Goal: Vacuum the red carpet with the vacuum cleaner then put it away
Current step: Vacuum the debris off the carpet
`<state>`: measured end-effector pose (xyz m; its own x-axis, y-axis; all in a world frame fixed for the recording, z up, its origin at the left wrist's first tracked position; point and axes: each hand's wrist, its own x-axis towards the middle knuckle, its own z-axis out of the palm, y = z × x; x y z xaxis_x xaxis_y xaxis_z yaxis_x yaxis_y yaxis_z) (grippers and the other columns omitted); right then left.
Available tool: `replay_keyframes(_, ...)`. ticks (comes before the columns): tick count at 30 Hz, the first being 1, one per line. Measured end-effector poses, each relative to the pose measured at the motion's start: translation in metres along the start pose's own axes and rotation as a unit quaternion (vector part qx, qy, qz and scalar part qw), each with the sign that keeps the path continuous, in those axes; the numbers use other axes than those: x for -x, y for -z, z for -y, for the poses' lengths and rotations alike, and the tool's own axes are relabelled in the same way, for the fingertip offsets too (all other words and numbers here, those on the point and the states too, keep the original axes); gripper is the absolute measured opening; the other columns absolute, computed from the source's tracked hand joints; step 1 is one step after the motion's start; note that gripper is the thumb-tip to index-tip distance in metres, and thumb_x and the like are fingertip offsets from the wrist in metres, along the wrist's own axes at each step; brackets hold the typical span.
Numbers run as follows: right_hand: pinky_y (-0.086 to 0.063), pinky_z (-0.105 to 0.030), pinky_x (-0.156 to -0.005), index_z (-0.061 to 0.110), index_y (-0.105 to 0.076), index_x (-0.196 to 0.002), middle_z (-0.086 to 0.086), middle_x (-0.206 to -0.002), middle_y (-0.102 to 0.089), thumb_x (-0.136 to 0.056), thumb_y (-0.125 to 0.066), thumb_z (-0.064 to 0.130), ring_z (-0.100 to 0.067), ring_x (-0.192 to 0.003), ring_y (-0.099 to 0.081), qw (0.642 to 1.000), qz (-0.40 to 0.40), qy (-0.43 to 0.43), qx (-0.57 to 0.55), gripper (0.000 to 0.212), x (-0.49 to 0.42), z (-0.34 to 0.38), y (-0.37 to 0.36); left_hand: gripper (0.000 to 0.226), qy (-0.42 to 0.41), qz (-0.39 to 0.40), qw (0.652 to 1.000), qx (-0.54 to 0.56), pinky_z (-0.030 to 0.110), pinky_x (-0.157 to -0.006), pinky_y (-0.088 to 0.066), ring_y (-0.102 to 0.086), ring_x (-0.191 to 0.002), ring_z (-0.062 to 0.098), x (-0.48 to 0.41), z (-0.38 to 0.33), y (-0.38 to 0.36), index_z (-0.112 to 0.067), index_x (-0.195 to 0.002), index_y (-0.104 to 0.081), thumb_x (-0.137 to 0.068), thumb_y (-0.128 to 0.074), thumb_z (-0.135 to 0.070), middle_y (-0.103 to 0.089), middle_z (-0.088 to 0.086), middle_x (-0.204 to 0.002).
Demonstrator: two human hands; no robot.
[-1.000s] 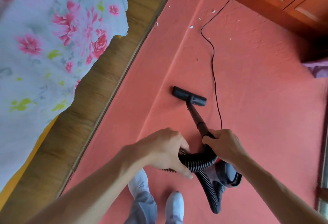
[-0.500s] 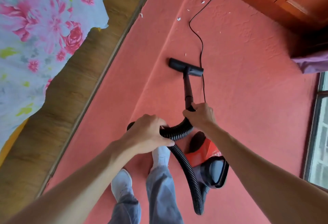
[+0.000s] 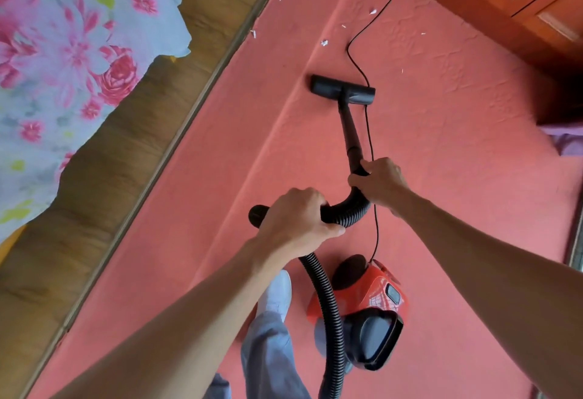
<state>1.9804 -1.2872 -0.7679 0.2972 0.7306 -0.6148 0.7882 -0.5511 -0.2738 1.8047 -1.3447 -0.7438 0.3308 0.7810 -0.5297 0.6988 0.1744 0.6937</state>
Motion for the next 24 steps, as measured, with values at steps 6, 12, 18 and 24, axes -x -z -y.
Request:
replay_keyframes(6, -0.051, -0.034, -0.069, 0.009, -0.056, -0.136, -0.011, -0.109, -0.060, -0.086, -0.066, 0.025, -0.027, -0.092, -0.059, 1.000, 0.012, 0.003, -0.023, 0.053, 0.025, 0.010, -0.008, 0.040, 0.007, 0.029, 0.999, -0.017, 0.029, -0.051, -0.036, -0.056, -0.061, 0.018, 0.026, 0.006, 0.019, -0.020, -0.084, -0.069, -0.069, -0.077, -0.057, -0.060, -0.002, -0.064)
replay_keyframes(12, -0.045, -0.030, -0.063, 0.012, -0.078, -0.087, -0.008, -0.079, -0.064, -0.075, -0.069, 0.018, -0.021, -0.074, -0.055, 0.981, -0.034, -0.038, -0.186, 0.017, 0.089, 0.028, 0.000, 0.038, -0.025, 0.045, 0.997, -0.065, 0.033, -0.056, -0.048, -0.061, -0.063, 0.022, 0.080, -0.008, 0.066, -0.018, -0.085, -0.072, -0.067, -0.079, -0.050, -0.063, 0.001, -0.064)
replay_keyframes(18, -0.034, -0.028, -0.056, 0.016, -0.066, -0.047, -0.001, -0.053, -0.049, -0.065, -0.070, 0.018, -0.018, -0.057, -0.047, 0.961, -0.002, -0.078, -0.266, 0.018, 0.195, 0.074, 0.007, 0.034, -0.050, 0.091, 0.990, -0.096, 0.029, -0.051, -0.038, -0.055, -0.057, 0.018, 0.172, -0.022, 0.147, -0.020, -0.086, -0.072, -0.069, -0.080, -0.048, -0.063, 0.001, -0.063)
replay_keyframes(24, -0.032, -0.022, -0.048, 0.019, -0.061, -0.047, 0.002, -0.050, -0.049, -0.072, -0.069, 0.017, -0.014, -0.050, -0.047, 0.945, 0.015, -0.083, -0.315, 0.026, 0.282, 0.126, 0.025, 0.038, -0.097, 0.086, 0.965, -0.230, 0.023, -0.055, -0.043, -0.064, -0.073, 0.015, 0.246, -0.047, 0.217, -0.023, -0.087, -0.068, -0.065, -0.082, -0.051, -0.068, -0.005, -0.077)
